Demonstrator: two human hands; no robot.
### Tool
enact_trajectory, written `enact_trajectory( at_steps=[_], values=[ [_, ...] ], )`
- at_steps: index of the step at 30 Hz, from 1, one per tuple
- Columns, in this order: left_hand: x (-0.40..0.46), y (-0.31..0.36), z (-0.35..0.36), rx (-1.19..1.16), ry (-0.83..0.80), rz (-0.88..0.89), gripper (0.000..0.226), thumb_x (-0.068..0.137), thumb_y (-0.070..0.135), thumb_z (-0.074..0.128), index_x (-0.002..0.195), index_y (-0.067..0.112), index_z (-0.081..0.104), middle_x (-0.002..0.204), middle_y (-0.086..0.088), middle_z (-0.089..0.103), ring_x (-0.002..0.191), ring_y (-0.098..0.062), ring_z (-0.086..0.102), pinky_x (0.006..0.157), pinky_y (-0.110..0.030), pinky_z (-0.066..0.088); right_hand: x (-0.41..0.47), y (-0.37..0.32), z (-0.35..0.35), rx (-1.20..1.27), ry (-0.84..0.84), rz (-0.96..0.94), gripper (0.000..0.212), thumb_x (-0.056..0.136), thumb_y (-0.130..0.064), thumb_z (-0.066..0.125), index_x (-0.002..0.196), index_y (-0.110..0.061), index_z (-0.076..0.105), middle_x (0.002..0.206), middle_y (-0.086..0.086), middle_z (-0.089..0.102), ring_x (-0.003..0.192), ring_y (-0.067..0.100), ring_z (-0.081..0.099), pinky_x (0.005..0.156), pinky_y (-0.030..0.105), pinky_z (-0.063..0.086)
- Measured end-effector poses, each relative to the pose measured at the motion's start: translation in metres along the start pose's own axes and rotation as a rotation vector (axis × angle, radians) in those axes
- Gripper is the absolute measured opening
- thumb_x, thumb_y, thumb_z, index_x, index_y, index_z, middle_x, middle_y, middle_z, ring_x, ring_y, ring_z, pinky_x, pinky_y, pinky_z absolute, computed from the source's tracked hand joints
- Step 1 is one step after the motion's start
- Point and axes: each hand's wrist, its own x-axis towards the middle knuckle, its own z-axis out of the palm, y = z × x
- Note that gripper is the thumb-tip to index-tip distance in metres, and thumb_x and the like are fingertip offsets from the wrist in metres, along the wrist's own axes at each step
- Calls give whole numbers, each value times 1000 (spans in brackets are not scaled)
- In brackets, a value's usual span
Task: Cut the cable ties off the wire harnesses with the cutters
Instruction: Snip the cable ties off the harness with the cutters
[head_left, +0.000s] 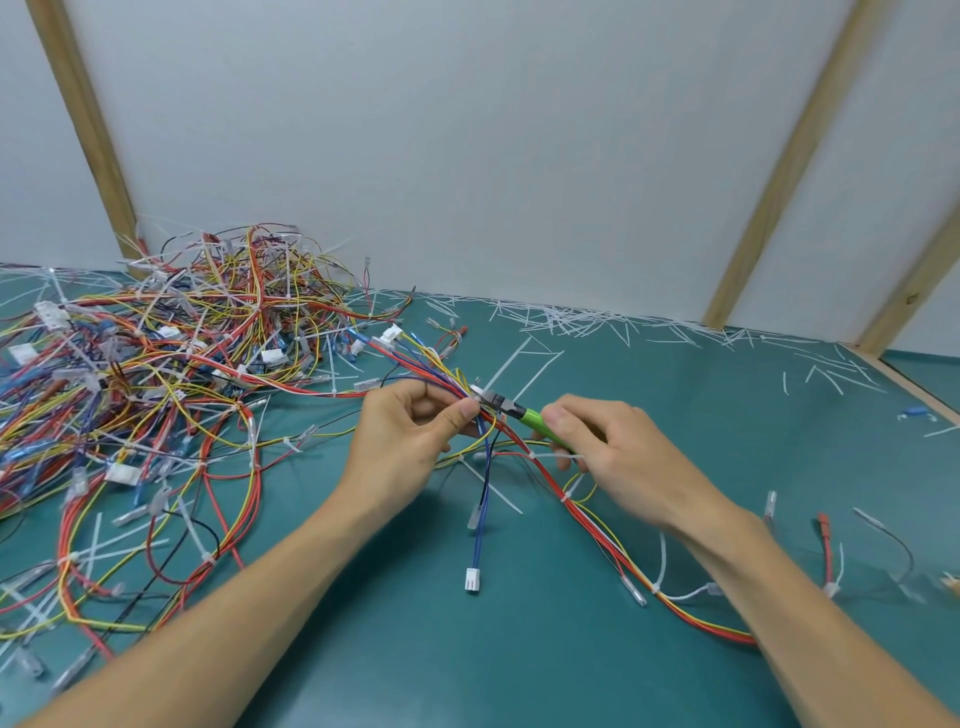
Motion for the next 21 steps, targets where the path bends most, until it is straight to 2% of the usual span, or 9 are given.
enact_trajectory(
  at_steps=[2, 4, 7, 8, 14, 21],
  values=[
    [0, -1, 0, 1, 1, -3, 13, 87, 13, 74, 81, 5, 66, 71, 4, 76, 67, -7, 73, 55, -17, 51, 0, -2, 1, -5, 9, 3, 42, 106, -52, 43, 75, -34, 63, 67, 1, 58, 62, 0, 57, 62, 31, 37],
    [0, -1, 0, 4, 4, -1, 13, 87, 14, 74, 81, 6, 66, 71, 4, 76, 67, -8, 73, 55, -17, 52, 0, -4, 2, 16, 16, 19, 46, 102, -59, 41, 81, -32, 71, 69, 8, 58, 58, 6, 53, 63, 35, 38],
    [0, -2, -1, 2, 9, -3, 13, 86, 14, 75, 81, 7, 66, 72, 3, 76, 67, -9, 73, 55, -17, 51, -1, -9, 3, 41, 17, 31, 49, 95, -65, 36, 81, -34, 71, 78, 20, 60, 73, 29, 60, 73, 45, 48],
    [0, -2, -1, 2, 12, -5, 14, 86, 15, 75, 81, 6, 66, 72, 3, 77, 67, -9, 74, 55, -17, 51, -2, -10, 3, 38, 12, 24, 48, 95, -64, 35, 80, -34, 69, 77, 22, 58, 76, 32, 59, 75, 48, 48],
    [-1, 0, 0, 15, 16, -7, 18, 86, 18, 76, 84, 4, 66, 74, 2, 77, 68, -11, 74, 56, -19, 52, -1, -9, 3, 35, -10, 10, 48, 98, -61, 34, 81, -31, 68, 76, 23, 53, 75, 34, 54, 77, 52, 48],
    [-2, 0, 0, 26, 18, -6, 17, 87, 17, 76, 86, 2, 67, 75, 1, 77, 68, -11, 74, 56, -19, 53, -1, -8, 3, 20, -22, 22, 49, 97, -62, 32, 80, -33, 68, 78, 23, 54, 77, 34, 57, 77, 51, 48]
  ],
)
